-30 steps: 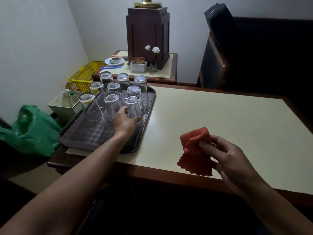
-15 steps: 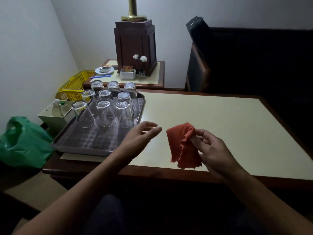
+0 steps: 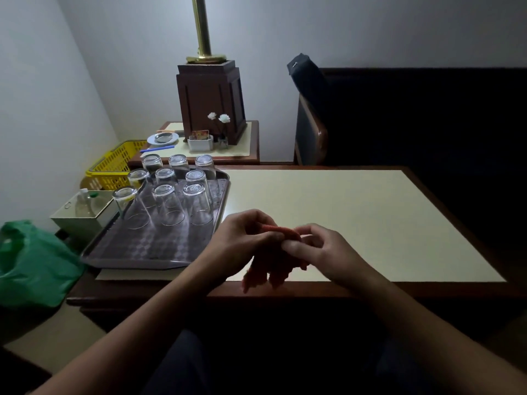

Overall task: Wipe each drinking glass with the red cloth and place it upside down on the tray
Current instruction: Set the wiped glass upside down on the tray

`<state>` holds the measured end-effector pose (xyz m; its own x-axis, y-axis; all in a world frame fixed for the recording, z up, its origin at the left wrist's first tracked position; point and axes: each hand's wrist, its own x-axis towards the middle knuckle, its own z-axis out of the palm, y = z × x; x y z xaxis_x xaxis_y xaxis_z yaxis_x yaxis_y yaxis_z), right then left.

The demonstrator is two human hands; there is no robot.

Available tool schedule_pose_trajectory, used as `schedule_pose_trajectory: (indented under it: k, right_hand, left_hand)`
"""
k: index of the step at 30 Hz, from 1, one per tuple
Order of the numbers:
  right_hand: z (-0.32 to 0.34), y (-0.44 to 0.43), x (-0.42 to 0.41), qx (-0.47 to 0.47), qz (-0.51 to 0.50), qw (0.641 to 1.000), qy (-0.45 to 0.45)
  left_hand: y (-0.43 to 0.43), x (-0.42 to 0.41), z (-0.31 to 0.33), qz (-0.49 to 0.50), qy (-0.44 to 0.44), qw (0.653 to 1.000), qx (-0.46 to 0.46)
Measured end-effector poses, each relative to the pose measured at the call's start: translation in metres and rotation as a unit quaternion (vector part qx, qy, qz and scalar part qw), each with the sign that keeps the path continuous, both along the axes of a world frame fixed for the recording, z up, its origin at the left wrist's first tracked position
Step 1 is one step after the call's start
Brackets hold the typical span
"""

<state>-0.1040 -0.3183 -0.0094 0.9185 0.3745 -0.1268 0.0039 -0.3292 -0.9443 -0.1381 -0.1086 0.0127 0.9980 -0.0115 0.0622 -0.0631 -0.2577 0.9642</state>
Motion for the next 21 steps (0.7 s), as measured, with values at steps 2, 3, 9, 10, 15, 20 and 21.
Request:
schedule_pose_trajectory:
  k: [2, 3, 9, 10, 15, 20, 21]
  right_hand:
    - [-0.002, -0.002, 0.002, -0.050, 0.000, 0.997, -0.063]
    - [-0.004, -0.005, 0.005, -0.070, -0.002, 0.994, -0.078]
    - [0.001, -0.017, 0.021, -0.102, 0.054, 0.991, -0.066]
    - [0.000, -0.016, 0.026, -0.117, 0.054, 0.988, -0.081]
    - [-0.002, -0.004, 0.061, -0.158, -0.028, 0.961, -0.226]
    - [-0.031, 0.001, 0.096, -0.192, -0.036, 0.923, -0.332]
    - [-0.041, 0.000, 0.097, -0.213, -0.025, 0.922, -0.322]
  left_hand:
    - [0.003, -0.001, 0.006, -0.001, -0.011, 1.000, 0.012]
    - [0.007, -0.001, 0.009, 0.001, -0.014, 1.000, 0.010]
    - [0.027, 0.005, 0.006, 0.019, 0.000, 1.000, 0.013]
    - [0.028, 0.009, 0.004, 0.018, 0.005, 0.999, 0.029]
    - [0.038, 0.052, -0.013, 0.066, -0.121, 0.966, 0.218]
    - [0.045, 0.078, -0.048, 0.074, -0.241, 0.896, 0.366]
    - [0.047, 0.078, -0.061, 0.051, -0.228, 0.899, 0.372]
